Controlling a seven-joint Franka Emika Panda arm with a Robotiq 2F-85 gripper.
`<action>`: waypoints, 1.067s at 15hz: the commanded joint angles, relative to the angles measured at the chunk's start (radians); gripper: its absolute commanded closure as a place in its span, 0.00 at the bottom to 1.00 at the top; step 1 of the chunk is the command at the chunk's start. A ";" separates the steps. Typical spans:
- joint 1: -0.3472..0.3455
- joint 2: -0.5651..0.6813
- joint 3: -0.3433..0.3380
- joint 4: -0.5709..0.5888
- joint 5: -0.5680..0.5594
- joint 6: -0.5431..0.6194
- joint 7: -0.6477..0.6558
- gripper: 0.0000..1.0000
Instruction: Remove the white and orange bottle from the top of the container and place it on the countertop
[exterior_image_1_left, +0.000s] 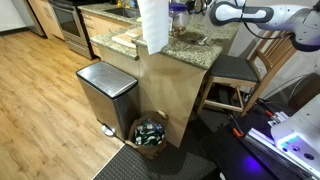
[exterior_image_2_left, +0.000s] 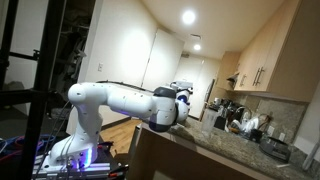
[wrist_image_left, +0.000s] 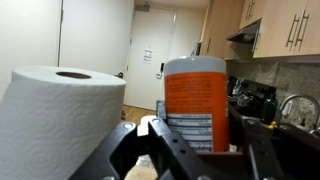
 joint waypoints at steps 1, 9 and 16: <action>0.014 0.000 0.051 -0.042 0.147 0.000 0.000 0.75; 0.025 -0.001 0.026 -0.022 0.219 0.000 -0.001 0.50; 0.042 -0.001 0.011 0.028 0.227 0.000 -0.001 0.75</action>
